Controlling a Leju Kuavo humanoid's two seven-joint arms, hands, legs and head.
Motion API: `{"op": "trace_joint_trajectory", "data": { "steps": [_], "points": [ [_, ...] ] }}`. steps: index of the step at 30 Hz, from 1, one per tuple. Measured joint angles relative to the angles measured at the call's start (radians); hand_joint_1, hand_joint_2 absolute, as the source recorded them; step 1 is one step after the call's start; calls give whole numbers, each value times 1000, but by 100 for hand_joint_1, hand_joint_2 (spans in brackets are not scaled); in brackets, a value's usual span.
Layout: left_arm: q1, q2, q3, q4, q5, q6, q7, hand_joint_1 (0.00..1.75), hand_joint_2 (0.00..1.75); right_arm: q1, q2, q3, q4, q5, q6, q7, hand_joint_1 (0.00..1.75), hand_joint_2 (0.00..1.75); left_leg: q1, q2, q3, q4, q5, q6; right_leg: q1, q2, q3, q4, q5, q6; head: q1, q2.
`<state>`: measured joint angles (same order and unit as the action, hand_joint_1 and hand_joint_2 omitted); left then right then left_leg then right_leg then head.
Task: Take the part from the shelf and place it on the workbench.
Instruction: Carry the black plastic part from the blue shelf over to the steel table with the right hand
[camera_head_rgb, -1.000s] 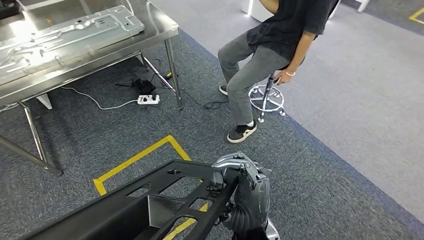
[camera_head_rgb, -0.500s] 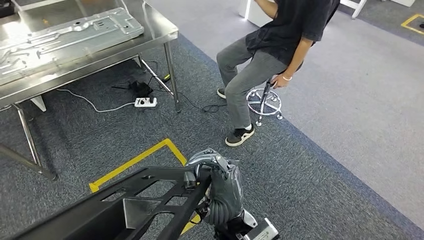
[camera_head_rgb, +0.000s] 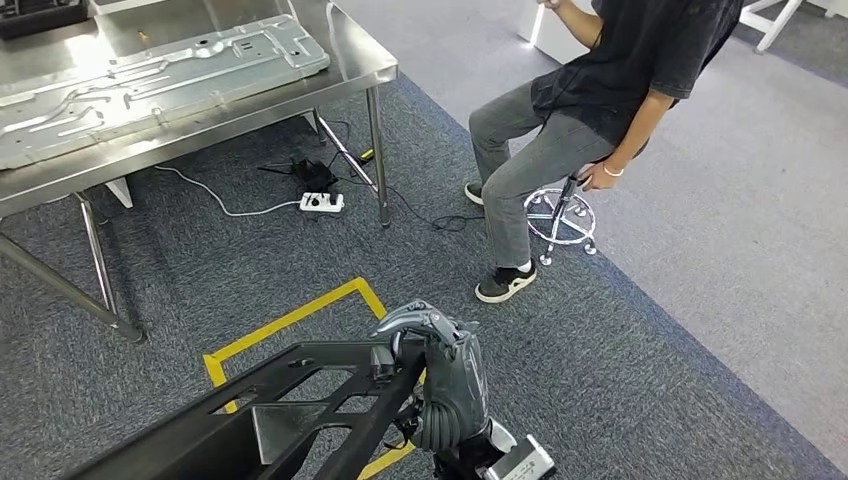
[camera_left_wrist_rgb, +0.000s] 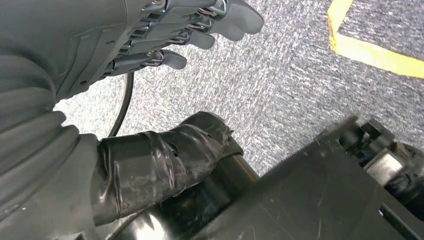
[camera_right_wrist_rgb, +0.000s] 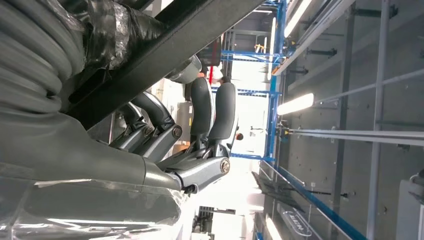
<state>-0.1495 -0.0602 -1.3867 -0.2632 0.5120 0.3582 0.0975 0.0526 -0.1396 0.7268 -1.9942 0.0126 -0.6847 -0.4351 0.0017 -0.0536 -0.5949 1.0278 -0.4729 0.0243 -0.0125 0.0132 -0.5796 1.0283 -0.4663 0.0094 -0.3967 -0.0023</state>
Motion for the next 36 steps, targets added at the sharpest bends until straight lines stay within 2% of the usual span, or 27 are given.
{"op": "trace_joint_trajectory", "data": {
  "steps": [2, 5, 9, 11, 12, 13, 14, 15, 17, 18, 19, 21, 22, 23, 24, 25, 26, 27, 28, 29, 30, 31, 32, 33, 34, 35, 36],
  "points": [
    [0, 0, 0, 0, 0, 0, 0, 0, 175, 0, -1, 0, -1, -1, 0, -1, 175, 175, 0, 14, -10, 28, -21, -12, -8, -8, 15, -12, 3, -10, -2, 0],
    [-1, 0, 0, 0, -1, 0, 0, 0, 175, 1, -1, 0, -2, -5, 0, -4, 175, 175, 0, 34, -39, 95, -63, -20, -13, -19, 27, -19, 2, -19, -8, 0],
    [-1, 0, 0, 0, -1, 0, 0, 0, 175, 1, -1, 0, -2, -5, 0, -4, 175, 175, 1, 35, -41, 101, -66, -20, -13, -20, 27, -19, 1, -19, -8, 0],
    [-4, 2, 0, 0, -4, 2, -1, 0, 175, 1, -1, 0, 3, 1, 2, -2, 175, 175, 1, 39, -156, 399, -202, 0, -25, -62, 87, -17, -25, -15, -20, 0],
    [-5, 3, 0, 0, -6, 1, 0, 0, 175, 0, -1, 0, 5, -1, 3, -4, 175, 175, 2, 42, -204, 532, -258, 5, -32, -84, 127, -17, -40, -12, -25, 0],
    [-7, 4, 0, 0, -11, -2, 3, 0, 175, -2, -1, 0, 7, -12, 4, -11, 175, 175, 5, 45, -240, 638, -301, 7, -39, -106, 173, -15, -57, -7, -34, 0],
    [-7, 4, 0, 0, -16, -10, 9, 0, 175, -5, -2, 0, 8, -35, 3, -21, 175, 175, 7, 47, -205, 564, -259, -3, -39, -107, 198, -14, -63, -1, -41, 0],
    [-7, 4, 0, 0, -20, -19, 15, 0, 175, -9, -3, 0, 11, -64, 2, -35, 175, 175, 9, 49, -160, 461, -203, -8, -39, -105, 217, -14, -71, 7, -54, -1],
    [-4, 8, 0, 0, -20, -32, 20, 0, 175, -16, -6, 0, 21, -118, 3, -59, 175, 175, 8, 49, -82, 241, -73, 1, -40, -98, 234, -10, -90, 30, -98, -2],
    [-5, 10, 0, 0, -15, -35, 16, 0, 175, -19, -7, 2, 29, -138, 4, -67, 175, 175, 9, 50, -63, 180, -37, 4, -44, -94, 233, -7, -100, 40, -122, -3],
    [-12, 8, 0, -2, -8, -37, 13, 0, 175, -22, -5, 5, 34, -151, 7, -73, 175, 175, 10, 53, -55, 145, -22, 2, -41, -82, 230, -2, -111, 51, -144, -4],
    [-50, -9, 1, -13, 2, -39, 8, 0, 175, -21, 7, 17, 31, -164, 16, -78, 175, 175, 21, 62, -50, 153, -38, -10, -28, -56, 239, -1, -119, 60, -189, -6],
    [-77, -23, 1, -22, 3, -43, 8, 0, 175, -18, 16, 27, 26, -165, 19, -79, 175, 175, 28, 65, -39, 157, -35, -16, -14, -44, 254, 0, -117, 60, -235, -7],
    [-98, -38, 3, -32, 4, -48, 8, 0, 175, -16, 22, 36, 23, -165, 22, -79, 175, 175, 48, 66, -30, 178, -35, -21, -4, -39, 263, 13, -113, 58, -305, -8],
    [-119, -50, 5, -39, 4, -53, 8, 0, 175, -15, 27, 45, 22, -167, 25, -78, 175, 175, 59, 74, -32, 202, -35, -37, 6, -37, 260, 52, -131, 66, -396, -12],
    [-136, -63, 8, -47, 3, -59, 8, 0, 175, -14, 29, 52, 22, -173, 29, -76, 175, 175, 68, 90, -46, 234, -39, -59, 6, -33, 246, 104, -167, 89, -467, -17],
    [-149, -77, 10, -54, 3, -62, 9, 0, 175, -12, 28, 54, 22, -180, 33, -73, 175, 175, 70, 112, -74, 269, -46, -88, -6, -27, 223, 164, -222, 114, -511, -21],
    [-162, -88, 11, -59, 3, -63, 8, 0, 175, -8, 27, 55, 22, -188, 37, -70, 175, 175, 57, 137, -112, 290, -41, -118, -23, -21, 198, 217, -283, 125, -529, -26],
    [-169, -100, 11, -66, 3, -63, 8, 0, 175, -4, 25, 54, 24, -194, 42, -68, 175, 175, 46, 152, -151, 301, -30, -140, -36, -15, 176, 257, -328, 117, -523, -27],
    [-173, -109, 12, -71, 3, -60, 8, 0, 175, 1, 23, 53, 27, -200, 44, -68, 175, 175, 34, 161, -193, 299, -7, -151, -30, -10, 160, 288, -358, 93, -524, -27],
    [-175, -116, 12, -74, 2, -58, 8, 0, 175, 6, 20, 51, 30, -205, 47, -69, 175, 175, 22, 164, -233, 284, 25, -145, -2, -9, 156, 303, -369, 63, -525, -28],
    [-175, -125, 12, -78, 3, -56, 8, 0, 175, 9, 18, 49, 34, -211, 48, -70, 175, 175, 10, 162, -267, 270, 59, -132, 47, -9, 171, 297, -366, 33, -523, -28],
    [-172, -135, 12, -81, 2, -54, 8, 0, 175, 11, 16, 48, 37, -215, 49, -71, 175, 175, -3, 161, -295, 259, 87, -113, 110, -8, 200, 269, -347, -13, -519, -28],
    [-167, -147, 12, -86, 2, -54, 8, 0, 175, 11, 16, 47, 40, -217, 50, -71, 175, 175, -12, 159, -323, 252, 110, -94, 190, -29, 230, 229, -313, -91, -513, -28],
    [-160, -162, 12, -95, 2, -56, 6, 0, 175, 3, 17, 48, 40, -219, 50, -71, 175, 175, -30, 155, -354, 251, 133, -93, 243, -76, 250, 171, -280, -167, -512, -27],
    [-153, -172, 12, -102, 3, -56, 6, 0, 175, -4, 19, 50, 40, -218, 51, -71, 175, 175, -50, 151, -379, 245, 164, -93, 274, -113, 257, 114, -271, -195, -513, -27],
    [-141, -174, 12, -108, 3, -56, 5, 0, 175, -10, 20, 52, 40, -218, 52, -73, 175, 175, -64, 149, -397, 228, 201, -101, 282, -154, 248, 66, -258, -214, -509, -26]
  ]
}}
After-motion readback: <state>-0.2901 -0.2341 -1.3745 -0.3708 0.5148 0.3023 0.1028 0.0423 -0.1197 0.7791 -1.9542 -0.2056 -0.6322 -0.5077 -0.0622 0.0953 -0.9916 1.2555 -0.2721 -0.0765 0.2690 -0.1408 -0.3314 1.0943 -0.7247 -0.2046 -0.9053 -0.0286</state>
